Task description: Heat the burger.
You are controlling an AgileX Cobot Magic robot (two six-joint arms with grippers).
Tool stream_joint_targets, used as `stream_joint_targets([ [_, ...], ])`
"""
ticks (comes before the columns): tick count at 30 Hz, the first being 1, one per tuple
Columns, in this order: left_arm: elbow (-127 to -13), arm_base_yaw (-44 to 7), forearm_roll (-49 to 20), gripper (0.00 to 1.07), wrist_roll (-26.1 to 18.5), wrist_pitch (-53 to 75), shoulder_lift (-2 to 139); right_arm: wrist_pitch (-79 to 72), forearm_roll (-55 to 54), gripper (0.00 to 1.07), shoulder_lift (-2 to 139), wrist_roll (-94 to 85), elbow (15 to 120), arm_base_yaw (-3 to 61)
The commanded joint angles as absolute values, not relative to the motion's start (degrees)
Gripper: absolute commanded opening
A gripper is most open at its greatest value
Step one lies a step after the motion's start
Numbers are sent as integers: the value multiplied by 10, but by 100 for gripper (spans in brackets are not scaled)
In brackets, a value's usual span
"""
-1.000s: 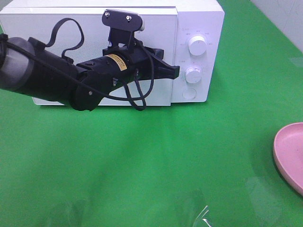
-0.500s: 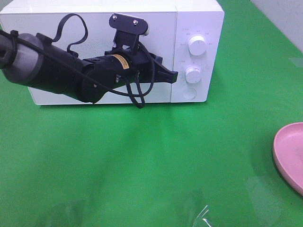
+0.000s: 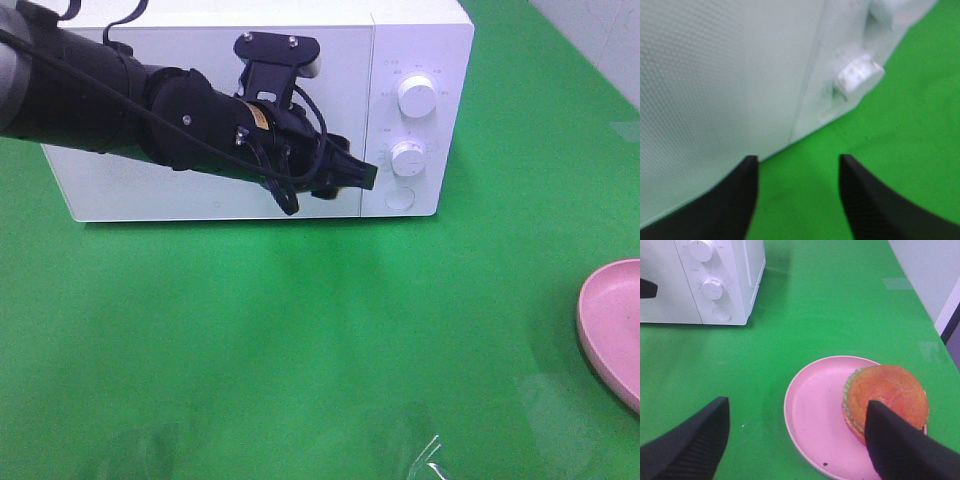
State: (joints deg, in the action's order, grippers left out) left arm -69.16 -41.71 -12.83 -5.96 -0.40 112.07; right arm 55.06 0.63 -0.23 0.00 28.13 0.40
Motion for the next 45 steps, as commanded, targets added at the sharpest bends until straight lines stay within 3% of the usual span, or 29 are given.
stream_joint_targets([
  [1, -696, -429, -139, 81, -43, 68, 1101, 549, 7, 75, -18, -3, 281, 1],
  [2, -696, -435, -139, 95, -25, 128, 1091, 549, 7, 75, -18, -3, 281, 1],
  [4, -696, -443, -139, 100, -9, 194, 1080, 549, 7, 75, -18, -3, 281, 1],
  [14, -696, -449, -140, 100, -10, 458, 1006, 549, 7, 75, -18, -3, 281, 1],
  [21, -696, -448, -128, 100, -11, 553, 963, 549, 7, 75, -18, -3, 281, 1],
  [26, -696, -390, -121, 99, 0, 604, 921, 549, 7, 75, -18, -3, 281, 1],
  [27, -696, -353, -119, 99, 0, 621, 904, 549, 7, 75, -18, -3, 281, 1],
  [30, -696, -337, -119, 99, -3, 626, 897, 549, 7, 75, -18, -3, 281, 1],
  [31, -696, -294, -119, 99, -15, 650, 880, 549, 7, 75, -18, -3, 281, 1],
  [32, -696, -294, -119, 99, -15, 650, 880, 549, 7, 75, -18, -3, 281, 1],
  [34, -696, -203, -119, 99, -37, 695, 844, 549, 7, 75, -18, -3, 281, 1],
  [37, -696, -159, -119, 99, -46, 717, 826, 549, 7, 75, -18, -3, 281, 1],
  [38, -696, -109, -119, 99, -57, 733, 806, 549, 7, 75, -18, -3, 281, 1],
  [41, -696, -86, -119, 99, -62, 742, 799, 549, 7, 75, -18, -3, 281, 1],
  [43, -685, -8, -125, 99, -66, 751, 751, 549, 7, 75, -18, -3, 281, 1],
  [45, -669, 21, -131, 99, -65, 747, 725, 549, 7, 75, -18, -3, 281, 1],
])
